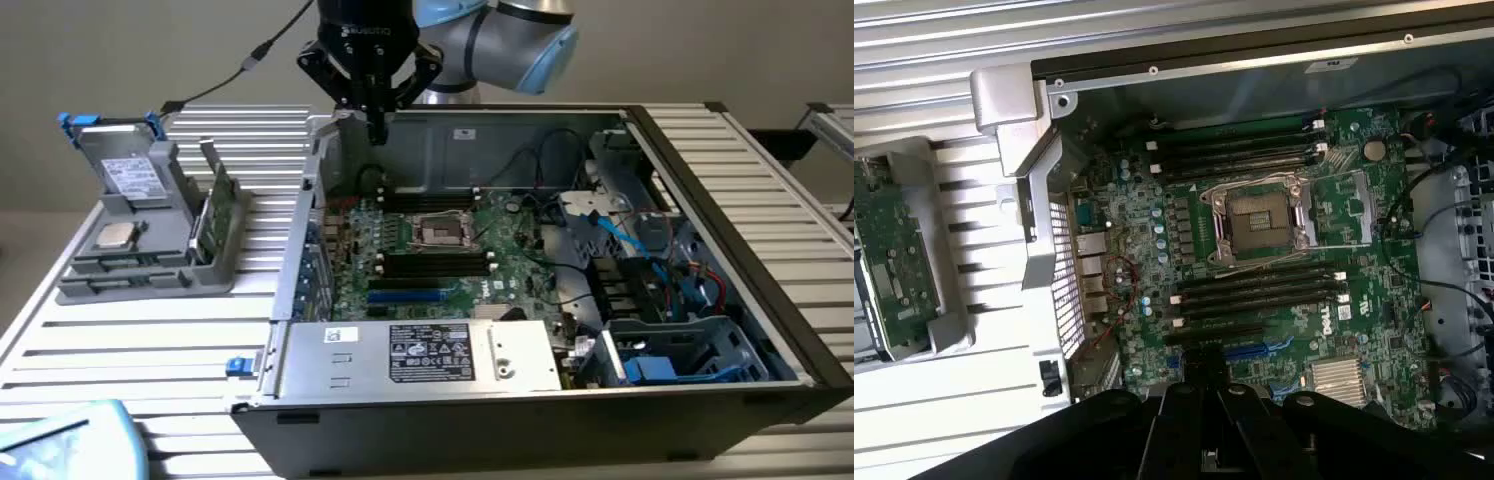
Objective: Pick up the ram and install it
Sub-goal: 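Reach for the ram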
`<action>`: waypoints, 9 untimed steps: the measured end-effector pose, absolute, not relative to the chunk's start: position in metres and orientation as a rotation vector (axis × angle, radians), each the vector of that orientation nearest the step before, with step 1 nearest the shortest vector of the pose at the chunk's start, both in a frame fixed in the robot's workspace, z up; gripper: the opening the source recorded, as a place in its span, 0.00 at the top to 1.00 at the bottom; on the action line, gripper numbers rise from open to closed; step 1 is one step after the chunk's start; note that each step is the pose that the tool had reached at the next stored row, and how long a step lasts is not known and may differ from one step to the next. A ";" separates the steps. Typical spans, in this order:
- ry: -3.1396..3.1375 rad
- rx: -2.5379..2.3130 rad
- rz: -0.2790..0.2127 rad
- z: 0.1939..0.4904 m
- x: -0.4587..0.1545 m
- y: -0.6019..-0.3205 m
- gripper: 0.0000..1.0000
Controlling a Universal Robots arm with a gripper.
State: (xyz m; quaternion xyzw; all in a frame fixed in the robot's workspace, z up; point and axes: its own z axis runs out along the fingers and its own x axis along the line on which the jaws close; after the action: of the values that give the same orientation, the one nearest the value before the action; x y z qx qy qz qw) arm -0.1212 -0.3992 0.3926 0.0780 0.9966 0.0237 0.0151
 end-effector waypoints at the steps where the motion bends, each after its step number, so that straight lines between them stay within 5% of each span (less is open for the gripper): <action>1: 3.101 0.243 0.074 0.393 -0.121 -0.399 0.89; 9: 3.100 0.250 0.074 0.393 -0.121 -0.399 0.89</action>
State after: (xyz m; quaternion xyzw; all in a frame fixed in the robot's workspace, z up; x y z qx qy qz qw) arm -0.1212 -0.3992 0.3926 0.0804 0.9964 0.0237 0.0154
